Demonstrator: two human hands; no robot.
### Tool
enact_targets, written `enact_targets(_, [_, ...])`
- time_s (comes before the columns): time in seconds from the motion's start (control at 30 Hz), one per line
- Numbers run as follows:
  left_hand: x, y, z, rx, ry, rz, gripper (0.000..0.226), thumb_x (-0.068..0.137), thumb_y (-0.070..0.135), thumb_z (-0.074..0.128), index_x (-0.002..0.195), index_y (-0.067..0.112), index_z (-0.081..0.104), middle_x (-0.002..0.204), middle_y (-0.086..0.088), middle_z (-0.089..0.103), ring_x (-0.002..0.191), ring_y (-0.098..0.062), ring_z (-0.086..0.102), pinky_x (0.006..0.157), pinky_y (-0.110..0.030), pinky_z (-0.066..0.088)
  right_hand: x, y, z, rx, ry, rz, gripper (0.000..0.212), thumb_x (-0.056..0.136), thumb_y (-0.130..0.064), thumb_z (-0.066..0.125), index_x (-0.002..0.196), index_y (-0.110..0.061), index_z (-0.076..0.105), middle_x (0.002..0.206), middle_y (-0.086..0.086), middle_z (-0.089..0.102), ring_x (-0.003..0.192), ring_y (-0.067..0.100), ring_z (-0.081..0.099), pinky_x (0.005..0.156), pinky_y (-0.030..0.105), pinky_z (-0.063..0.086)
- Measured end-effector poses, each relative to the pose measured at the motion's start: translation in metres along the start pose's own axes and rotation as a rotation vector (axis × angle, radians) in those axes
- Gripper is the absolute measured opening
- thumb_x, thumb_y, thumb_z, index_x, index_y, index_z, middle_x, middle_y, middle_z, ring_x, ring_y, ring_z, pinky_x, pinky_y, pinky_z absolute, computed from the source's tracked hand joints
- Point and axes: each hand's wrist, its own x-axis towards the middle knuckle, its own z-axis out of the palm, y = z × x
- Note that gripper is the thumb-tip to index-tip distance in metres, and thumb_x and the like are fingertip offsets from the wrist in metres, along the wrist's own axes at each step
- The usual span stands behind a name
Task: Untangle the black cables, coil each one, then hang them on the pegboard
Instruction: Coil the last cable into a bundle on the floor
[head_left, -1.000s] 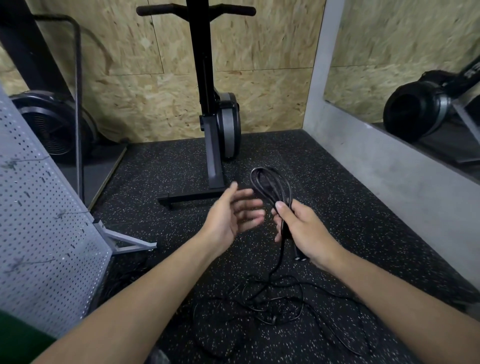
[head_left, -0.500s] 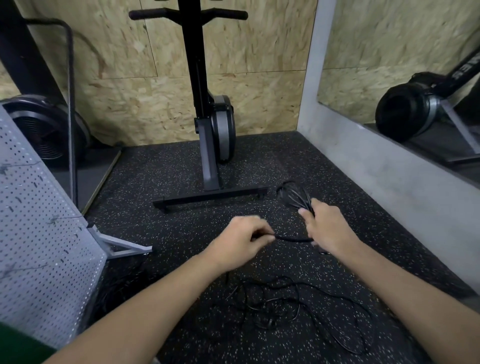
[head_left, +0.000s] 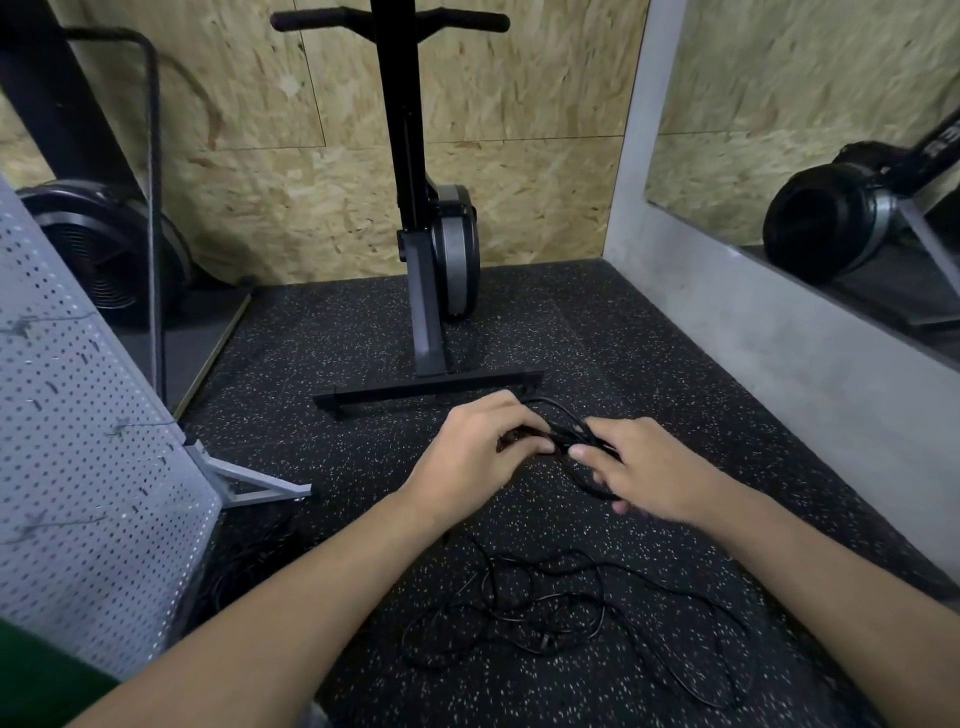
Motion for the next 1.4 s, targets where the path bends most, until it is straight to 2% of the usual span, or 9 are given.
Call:
enact_targets(0.2, [0.006, 0.005, -0.006, -0.049, 0.101, -0.061, 0.020, 0.086, 0.021, 0.086, 0.099, 0.014, 0.072, 0.095, 0.008, 0.069, 0.090, -0.009, 0.066, 0.080, -0.017, 0.051, -0.006, -0.010, 0.005, 0.130, -0.111, 0.037, 0.047, 0.109, -0.051, 0.032, 0.115, -0.012, 0.058, 0.066, -0.006, 0.051, 0.048, 0.000, 0.049, 0.051, 0.021, 0.046])
enact_targets(0.4, [0.005, 0.006, -0.009, -0.070, 0.088, -0.100, 0.019, 0.083, 0.022, 0.089, 0.093, 0.016, 0.074, 0.093, 0.009, 0.068, 0.091, -0.006, 0.065, 0.079, -0.012, 0.046, -0.006, -0.015, 0.011, 0.065, -0.198, -0.057, 0.048, 0.105, -0.056, 0.043, 0.104, -0.010, 0.060, 0.059, -0.010, 0.047, 0.045, 0.002, 0.041, 0.051, 0.020, 0.039])
enact_targets(0.47, [0.005, 0.003, -0.009, -0.064, 0.069, -0.139, 0.021, 0.081, 0.025, 0.090, 0.092, 0.017, 0.074, 0.093, 0.010, 0.066, 0.090, -0.005, 0.064, 0.079, -0.012, 0.046, -0.005, -0.014, 0.011, 0.008, -0.198, -0.097, 0.037, 0.108, -0.046, 0.046, 0.096, -0.013, 0.058, 0.067, -0.006, 0.053, 0.047, 0.002, 0.044, 0.049, 0.019, 0.037])
enact_targets(0.63, [0.002, -0.007, -0.009, -0.048, -0.059, -0.256, 0.025, 0.083, 0.037, 0.087, 0.101, 0.024, 0.075, 0.095, 0.012, 0.069, 0.091, -0.003, 0.065, 0.080, -0.015, 0.050, -0.002, -0.003, 0.014, -0.009, -0.160, -0.066, 0.028, 0.108, -0.040, 0.049, 0.096, -0.017, 0.059, 0.085, 0.009, 0.071, 0.059, 0.012, 0.070, 0.056, 0.026, 0.058])
enact_targets(0.8, [-0.005, -0.031, -0.019, -0.135, -0.236, -0.510, 0.027, 0.104, 0.052, 0.055, 0.112, 0.035, 0.075, 0.107, 0.015, 0.076, 0.104, -0.003, 0.068, 0.096, -0.033, 0.054, -0.005, 0.000, 0.005, 0.039, -0.063, -0.030, 0.028, 0.108, -0.037, 0.051, 0.092, -0.017, 0.060, 0.083, -0.001, 0.069, 0.056, 0.006, 0.069, 0.055, 0.022, 0.055])
enact_targets(0.93, [-0.014, -0.040, -0.016, -0.200, -0.363, -0.590, 0.022, 0.109, 0.032, 0.054, 0.114, 0.026, 0.075, 0.110, 0.016, 0.076, 0.107, 0.002, 0.068, 0.099, -0.028, 0.051, -0.004, 0.003, 0.001, 0.160, 0.015, -0.050, 0.026, 0.107, -0.035, 0.052, 0.095, -0.016, 0.065, 0.085, 0.001, 0.070, 0.064, 0.011, 0.072, 0.060, 0.028, 0.060])
enact_targets(1.03, [-0.014, -0.034, -0.006, -0.284, -0.283, -0.668, 0.022, 0.108, 0.028, 0.058, 0.109, 0.015, 0.076, 0.098, 0.005, 0.081, 0.095, -0.012, 0.077, 0.090, -0.034, 0.061, 0.000, 0.009, 0.004, 0.233, 0.072, -0.008, 0.028, 0.106, -0.039, 0.052, 0.098, -0.017, 0.067, 0.088, 0.001, 0.072, 0.072, 0.018, 0.075, 0.066, 0.039, 0.064])
enact_targets(1.17, [-0.005, -0.004, 0.010, -0.608, -0.096, -0.844, 0.026, 0.110, 0.021, 0.053, 0.110, 0.005, 0.072, 0.099, -0.012, 0.080, 0.090, -0.025, 0.079, 0.077, -0.034, 0.064, 0.004, 0.004, 0.018, 0.304, 0.225, 0.045, 0.027, 0.107, -0.038, 0.051, 0.102, -0.016, 0.066, 0.092, -0.003, 0.074, 0.078, 0.008, 0.074, 0.069, 0.028, 0.064])
enact_targets(1.4, [0.005, 0.010, 0.025, -0.911, 0.059, -0.942, 0.027, 0.111, 0.014, 0.049, 0.110, -0.001, 0.072, 0.103, -0.016, 0.075, 0.097, -0.032, 0.075, 0.087, -0.048, 0.064, 0.012, -0.006, 0.045, 0.438, 0.290, 0.139, 0.028, 0.107, -0.041, 0.051, 0.100, -0.021, 0.068, 0.089, -0.006, 0.078, 0.084, 0.006, 0.074, 0.089, 0.040, 0.060])
